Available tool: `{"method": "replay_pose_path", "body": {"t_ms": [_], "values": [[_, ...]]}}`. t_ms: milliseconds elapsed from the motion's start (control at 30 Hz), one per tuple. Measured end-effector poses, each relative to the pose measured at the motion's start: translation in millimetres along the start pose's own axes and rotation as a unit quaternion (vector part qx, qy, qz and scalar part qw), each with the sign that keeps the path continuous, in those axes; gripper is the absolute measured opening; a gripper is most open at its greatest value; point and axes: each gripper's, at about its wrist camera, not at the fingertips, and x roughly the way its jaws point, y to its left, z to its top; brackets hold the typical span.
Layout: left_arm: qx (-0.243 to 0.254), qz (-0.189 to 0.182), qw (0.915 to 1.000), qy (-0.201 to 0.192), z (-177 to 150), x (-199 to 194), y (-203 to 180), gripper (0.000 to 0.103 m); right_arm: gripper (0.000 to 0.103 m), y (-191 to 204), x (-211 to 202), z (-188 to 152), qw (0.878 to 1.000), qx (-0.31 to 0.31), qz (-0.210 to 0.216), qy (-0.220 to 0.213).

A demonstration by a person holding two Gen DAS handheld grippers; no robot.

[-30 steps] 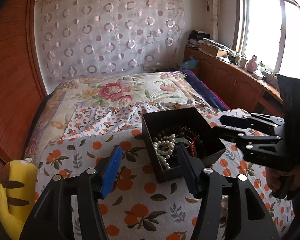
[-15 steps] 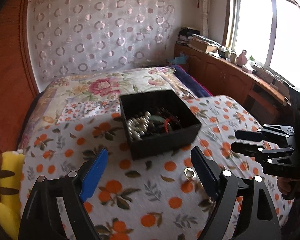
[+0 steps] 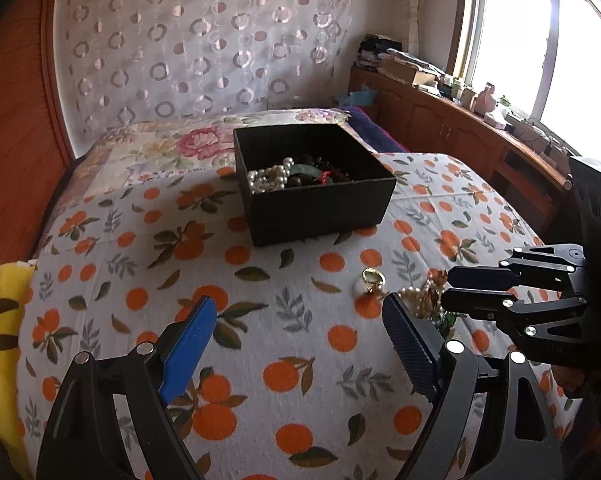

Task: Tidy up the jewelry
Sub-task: 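Grasp the gold chain necklace with the right gripper and lift it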

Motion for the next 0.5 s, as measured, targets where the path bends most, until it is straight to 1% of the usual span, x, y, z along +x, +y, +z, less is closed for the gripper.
{"method": "replay_pose_path", "body": {"t_ms": [133,233,267,300,367,433,500], "values": [[-0.005,0.001,1.0000,-0.001,-1.7,-1.6,2.5,0.082,0.026,-1.0,11.7,1.0,1.000,0.003,-0.009,0.019],[-0.008,0.001,1.0000,-0.003,-1.7,-3.0,3.9,0.082,0.024,-1.9,14.6,2.0,1.000,0.004,-0.003,0.022],[-0.009,0.000,1.0000,-0.003,-1.8,-3.2,4.0,0.082,0.016,-3.0,14.7,2.0,1.000,0.004,-0.004,0.021],[-0.008,0.000,1.0000,-0.003,-2.0,-3.3,3.9,0.082,0.013,-4.4,14.4,2.7,1.000,0.005,-0.005,0.021],[-0.007,0.000,1.0000,-0.002,-2.0,-3.0,4.1,0.082,0.013,-6.1,13.4,2.7,1.000,0.006,0.004,0.022],[-0.006,-0.002,1.0000,-0.002,-2.4,-4.1,3.6,0.082,0.012,-6.6,10.1,3.1,1.000,0.003,0.003,0.018],[-0.006,-0.003,1.0000,-0.002,-2.8,-5.4,2.3,0.082,0.012,-8.0,3.1,5.3,1.000,0.005,0.003,0.006]]}}
